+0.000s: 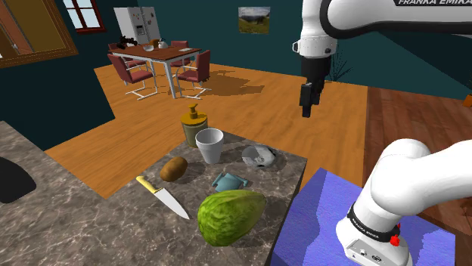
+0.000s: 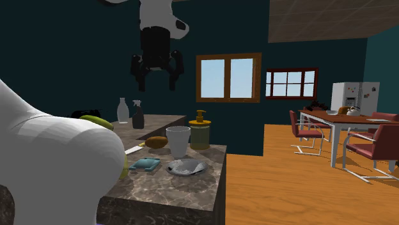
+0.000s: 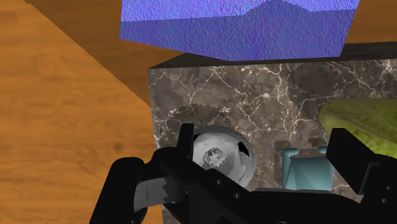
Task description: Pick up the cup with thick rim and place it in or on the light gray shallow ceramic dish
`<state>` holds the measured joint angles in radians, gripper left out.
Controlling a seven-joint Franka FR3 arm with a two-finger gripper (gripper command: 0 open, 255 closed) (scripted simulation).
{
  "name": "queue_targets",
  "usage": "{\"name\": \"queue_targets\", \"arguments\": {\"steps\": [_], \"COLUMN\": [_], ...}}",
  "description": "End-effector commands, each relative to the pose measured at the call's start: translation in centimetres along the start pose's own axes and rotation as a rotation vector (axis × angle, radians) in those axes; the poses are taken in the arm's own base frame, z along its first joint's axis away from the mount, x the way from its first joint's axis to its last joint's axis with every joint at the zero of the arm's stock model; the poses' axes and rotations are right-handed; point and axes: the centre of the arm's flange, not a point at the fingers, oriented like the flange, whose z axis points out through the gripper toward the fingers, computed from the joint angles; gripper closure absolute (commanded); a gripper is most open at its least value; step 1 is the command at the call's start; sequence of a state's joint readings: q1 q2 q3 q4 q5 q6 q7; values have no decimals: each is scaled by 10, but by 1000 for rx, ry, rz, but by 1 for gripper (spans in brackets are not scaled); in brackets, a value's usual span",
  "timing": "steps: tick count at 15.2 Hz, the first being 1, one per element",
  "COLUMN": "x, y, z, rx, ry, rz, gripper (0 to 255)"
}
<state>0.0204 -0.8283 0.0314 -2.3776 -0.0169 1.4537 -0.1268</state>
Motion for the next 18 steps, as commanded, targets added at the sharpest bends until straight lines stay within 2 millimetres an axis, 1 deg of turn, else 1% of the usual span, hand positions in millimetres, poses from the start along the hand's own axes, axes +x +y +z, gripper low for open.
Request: {"name": "queue_targets", "arguments": {"steps": [1,18], "x": [0,188], "y": [0,-92], "z": [0,75], "rx": [0,-69], "ry": [0,50], "rz": [0,-32], "gripper": [0,0]}}
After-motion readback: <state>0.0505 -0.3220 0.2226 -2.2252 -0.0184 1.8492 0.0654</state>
